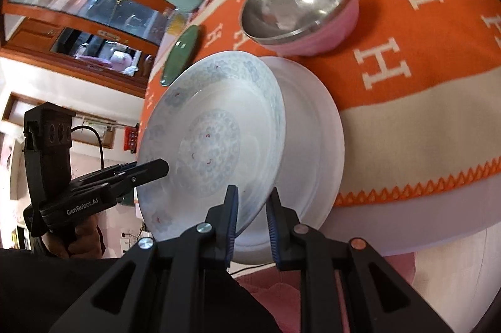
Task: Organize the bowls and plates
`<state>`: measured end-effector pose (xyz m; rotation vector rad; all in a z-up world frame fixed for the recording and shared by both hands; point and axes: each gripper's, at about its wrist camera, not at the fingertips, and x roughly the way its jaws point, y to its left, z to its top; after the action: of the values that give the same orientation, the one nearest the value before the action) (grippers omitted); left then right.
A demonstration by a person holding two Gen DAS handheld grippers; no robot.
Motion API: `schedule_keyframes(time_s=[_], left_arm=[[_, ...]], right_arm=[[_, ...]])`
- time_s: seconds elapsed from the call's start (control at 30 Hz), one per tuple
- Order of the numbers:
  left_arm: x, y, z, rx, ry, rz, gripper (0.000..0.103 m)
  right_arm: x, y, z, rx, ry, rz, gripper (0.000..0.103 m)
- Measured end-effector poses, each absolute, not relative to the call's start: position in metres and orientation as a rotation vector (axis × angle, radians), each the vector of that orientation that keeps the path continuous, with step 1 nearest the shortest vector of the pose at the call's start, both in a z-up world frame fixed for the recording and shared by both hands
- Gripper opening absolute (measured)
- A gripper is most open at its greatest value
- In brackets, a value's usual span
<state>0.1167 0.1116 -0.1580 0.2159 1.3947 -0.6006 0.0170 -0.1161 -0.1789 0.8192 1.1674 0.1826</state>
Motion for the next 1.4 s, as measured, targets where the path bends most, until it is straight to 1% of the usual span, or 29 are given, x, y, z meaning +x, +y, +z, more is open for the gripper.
schedule_keyframes(time_s=[0.3,0.47,0.7,0.83,0.97,1.03,1.1,1.13,1.2,1.23,1.27,1.3,1.4], left_arm=[[0.131,0.105,-0.192,0.273,1.469,-0.661,0.027],[0.136,0.107,-0.203,0.3,1.486,-0.675,0.027],[0.136,0.108,-0.219,0.34,1.502,-0.667,0.027],[0.13,0.105,-0.221,0.362,1.484,-0.677,0.03],[0.127,0.098,-0.224,0.372,1.486,-0.665,0.031],[0.124,0.095,-0.223,0.385,1.485,-0.649,0.031],[0.12,0.091,-0.221,0.407,1.474,-0.631,0.035],[0.118,0.09,-0.219,0.418,1.465,-0.621,0.036],[0.114,0.087,-0.214,0.445,1.435,-0.592,0.041],[0.112,0.085,-0.211,0.45,1.417,-0.582,0.044],[0.11,0.084,-0.206,0.448,1.397,-0.575,0.05],[0.109,0.082,-0.202,0.44,1.381,-0.57,0.054],[0.106,0.08,-0.19,0.415,1.334,-0.546,0.057]], right_arm=[[0.019,-0.107,-0.202,0.814,1.24,0.093,0.017],[0.024,-0.103,-0.2,0.791,1.227,0.065,0.017],[0.033,-0.09,-0.2,0.681,1.251,0.029,0.018],[0.032,-0.09,-0.199,0.656,1.245,0.004,0.018],[0.035,-0.085,-0.196,0.606,1.268,-0.017,0.021],[0.039,-0.081,-0.193,0.582,1.283,-0.006,0.028],[0.043,-0.075,-0.192,0.538,1.306,0.008,0.037],[0.045,-0.071,-0.191,0.509,1.32,0.013,0.038],[0.048,-0.065,-0.189,0.453,1.345,0.02,0.042],[0.05,-0.063,-0.188,0.423,1.357,0.023,0.044],[0.051,-0.061,-0.188,0.406,1.365,0.024,0.045],[0.052,-0.06,-0.187,0.38,1.375,0.03,0.046],[0.051,-0.061,-0.185,0.343,1.384,0.054,0.046]])
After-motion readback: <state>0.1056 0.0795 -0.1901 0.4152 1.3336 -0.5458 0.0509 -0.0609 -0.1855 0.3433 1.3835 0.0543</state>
